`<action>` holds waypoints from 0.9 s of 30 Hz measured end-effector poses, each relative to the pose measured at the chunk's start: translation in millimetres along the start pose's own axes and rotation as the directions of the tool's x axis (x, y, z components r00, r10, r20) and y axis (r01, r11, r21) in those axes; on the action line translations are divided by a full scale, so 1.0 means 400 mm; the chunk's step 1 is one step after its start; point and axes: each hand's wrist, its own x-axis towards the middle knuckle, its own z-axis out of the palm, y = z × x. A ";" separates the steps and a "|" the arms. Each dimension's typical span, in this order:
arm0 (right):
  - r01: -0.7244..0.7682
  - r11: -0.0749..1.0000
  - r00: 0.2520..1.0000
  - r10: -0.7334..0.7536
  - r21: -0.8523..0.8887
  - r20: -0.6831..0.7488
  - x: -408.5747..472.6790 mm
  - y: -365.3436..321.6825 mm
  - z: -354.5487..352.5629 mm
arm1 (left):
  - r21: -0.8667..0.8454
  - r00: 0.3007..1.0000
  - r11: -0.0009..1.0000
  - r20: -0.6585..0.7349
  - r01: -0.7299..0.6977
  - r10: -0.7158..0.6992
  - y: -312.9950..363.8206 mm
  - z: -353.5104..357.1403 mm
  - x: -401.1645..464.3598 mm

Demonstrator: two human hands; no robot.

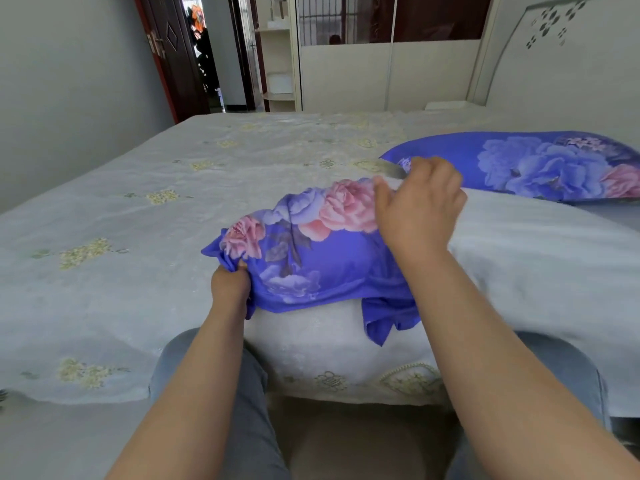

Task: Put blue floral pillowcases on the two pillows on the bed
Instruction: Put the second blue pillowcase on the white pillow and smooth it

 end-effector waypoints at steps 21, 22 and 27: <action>-0.271 0.962 0.903 0.267 -0.038 0.335 0.149 0.236 0.099 | -0.016 0.987 0.989 -0.064 0.147 -0.147 0.004 -0.015 -0.010; -0.254 0.965 0.901 0.261 -0.066 0.348 0.149 0.237 0.108 | 0.077 0.989 0.990 -0.100 0.121 -0.113 0.007 -0.022 -0.007; -0.144 0.988 0.906 0.153 -0.053 0.394 0.141 0.181 0.150 | 0.581 0.727 0.692 -0.234 -0.428 0.646 0.124 -0.007 -0.053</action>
